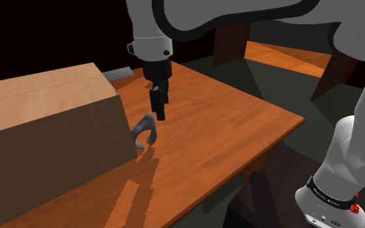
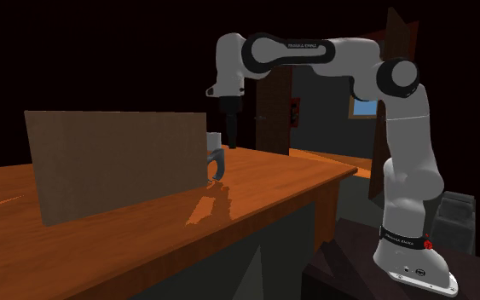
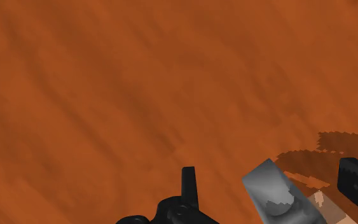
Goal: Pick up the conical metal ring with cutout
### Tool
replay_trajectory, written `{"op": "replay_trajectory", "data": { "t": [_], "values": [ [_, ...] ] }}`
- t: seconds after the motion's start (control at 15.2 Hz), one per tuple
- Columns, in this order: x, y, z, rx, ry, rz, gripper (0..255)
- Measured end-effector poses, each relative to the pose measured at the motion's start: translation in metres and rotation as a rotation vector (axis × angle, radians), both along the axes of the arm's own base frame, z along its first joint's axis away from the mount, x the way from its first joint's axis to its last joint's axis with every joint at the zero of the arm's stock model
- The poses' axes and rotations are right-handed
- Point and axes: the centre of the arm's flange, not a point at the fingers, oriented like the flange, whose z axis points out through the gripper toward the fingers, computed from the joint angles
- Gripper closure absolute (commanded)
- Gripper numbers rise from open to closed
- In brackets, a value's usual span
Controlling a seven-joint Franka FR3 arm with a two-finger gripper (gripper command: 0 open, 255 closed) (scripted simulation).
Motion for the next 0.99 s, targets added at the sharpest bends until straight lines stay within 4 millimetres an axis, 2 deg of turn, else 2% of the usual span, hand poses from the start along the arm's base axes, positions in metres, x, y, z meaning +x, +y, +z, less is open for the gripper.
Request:
{"op": "replay_trajectory", "data": {
  "t": [0.13, 0.26, 0.73, 0.79, 0.99],
  "values": [
    [0.006, 0.023, 0.001, 0.010, -0.003, 0.044, 0],
    [0.006, 0.035, -0.001, 0.015, -0.003, 0.063, 0],
    [0.006, 0.038, -0.035, 0.016, -0.003, 0.070, 0],
    [0.006, 0.038, -0.036, 0.016, -0.003, 0.070, 255],
    [0.006, 0.039, -0.036, 0.017, -0.004, 0.070, 255]
  ]
}}
